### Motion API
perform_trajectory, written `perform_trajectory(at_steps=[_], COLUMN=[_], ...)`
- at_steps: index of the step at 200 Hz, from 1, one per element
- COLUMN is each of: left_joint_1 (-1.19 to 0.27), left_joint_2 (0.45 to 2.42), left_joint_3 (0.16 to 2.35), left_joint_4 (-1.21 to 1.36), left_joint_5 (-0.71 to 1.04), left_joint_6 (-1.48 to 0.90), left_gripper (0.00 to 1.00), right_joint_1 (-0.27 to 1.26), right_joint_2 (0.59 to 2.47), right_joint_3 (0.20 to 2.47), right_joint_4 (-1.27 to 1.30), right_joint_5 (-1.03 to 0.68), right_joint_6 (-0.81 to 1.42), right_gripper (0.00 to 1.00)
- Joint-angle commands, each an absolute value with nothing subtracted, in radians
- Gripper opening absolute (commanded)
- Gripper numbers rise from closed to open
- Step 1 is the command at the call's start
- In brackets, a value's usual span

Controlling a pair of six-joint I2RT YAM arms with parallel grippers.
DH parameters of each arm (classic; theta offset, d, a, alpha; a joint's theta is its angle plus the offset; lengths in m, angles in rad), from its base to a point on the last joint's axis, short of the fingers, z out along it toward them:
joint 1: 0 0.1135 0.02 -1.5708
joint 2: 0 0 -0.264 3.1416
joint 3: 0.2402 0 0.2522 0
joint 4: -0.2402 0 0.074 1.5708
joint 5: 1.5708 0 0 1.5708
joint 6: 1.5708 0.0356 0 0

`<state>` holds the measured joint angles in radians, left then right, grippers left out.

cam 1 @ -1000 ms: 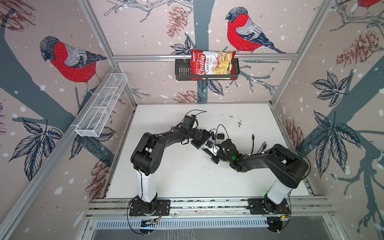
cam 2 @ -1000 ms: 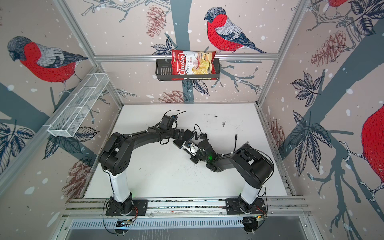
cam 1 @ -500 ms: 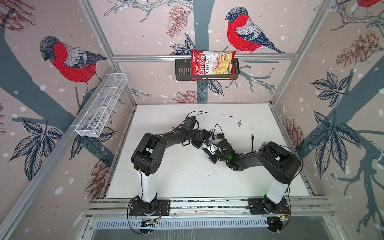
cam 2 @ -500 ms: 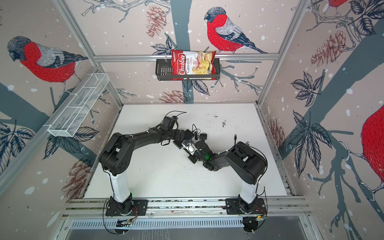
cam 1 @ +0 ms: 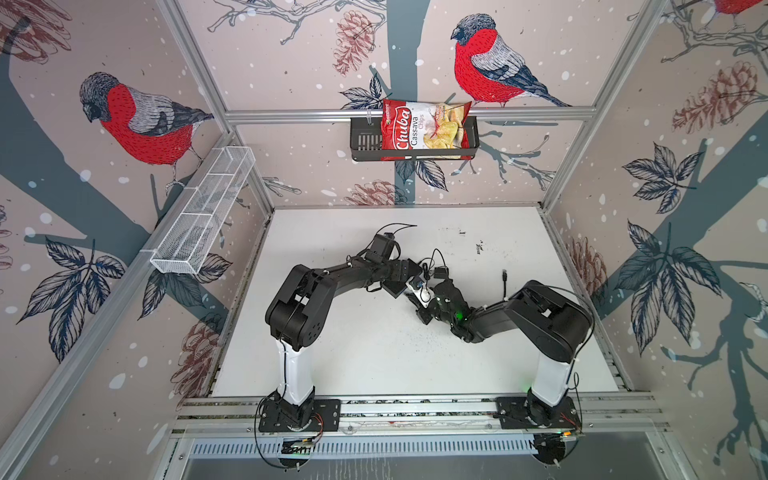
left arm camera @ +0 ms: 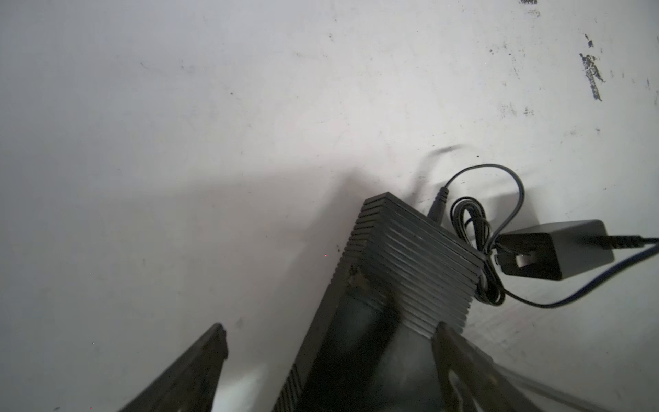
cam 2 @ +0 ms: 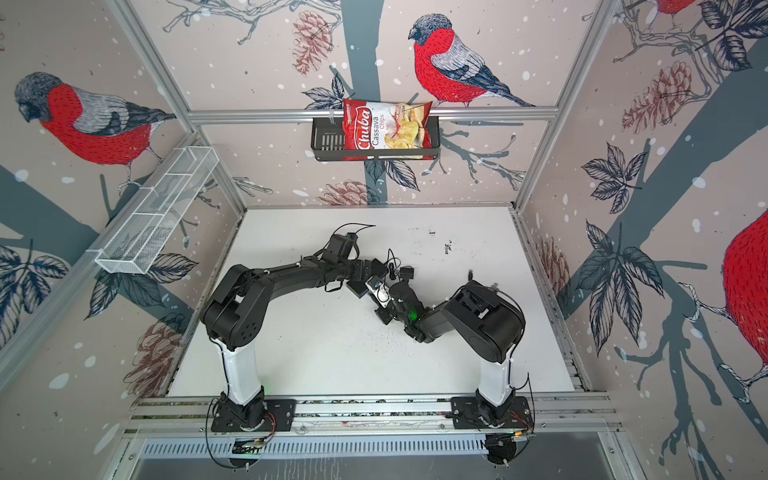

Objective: Insert the plug into the switch port
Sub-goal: 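Carry the black plug with the right gripper toward the switch's free blue port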

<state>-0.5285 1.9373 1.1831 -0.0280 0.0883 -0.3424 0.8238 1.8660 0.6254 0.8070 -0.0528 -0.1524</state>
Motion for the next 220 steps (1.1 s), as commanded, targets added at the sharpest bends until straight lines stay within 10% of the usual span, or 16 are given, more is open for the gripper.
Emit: perform_trajectory(at_steps=[1, 220], left_joint_1=[-0.534, -0.562], left_joint_2=[1.938, 1.941], left_joint_3=[1.173, 1.157], left_joint_4=[0.003, 0.021], left_joint_5=[0.101, 0.126], left_joint_6=[-0.36, -0.397], left_gripper=[0.89, 0.84], right_joint_1=[0.822, 0.799], right_joint_2=[1.878, 1.951], right_joint_3=[0.633, 0.675], right_joint_4=[0.864, 0.93], right_joint_5=[-0.052, -0.073], right_joint_6=[-0.127, -0.071], right_gripper=[0.02, 0.02])
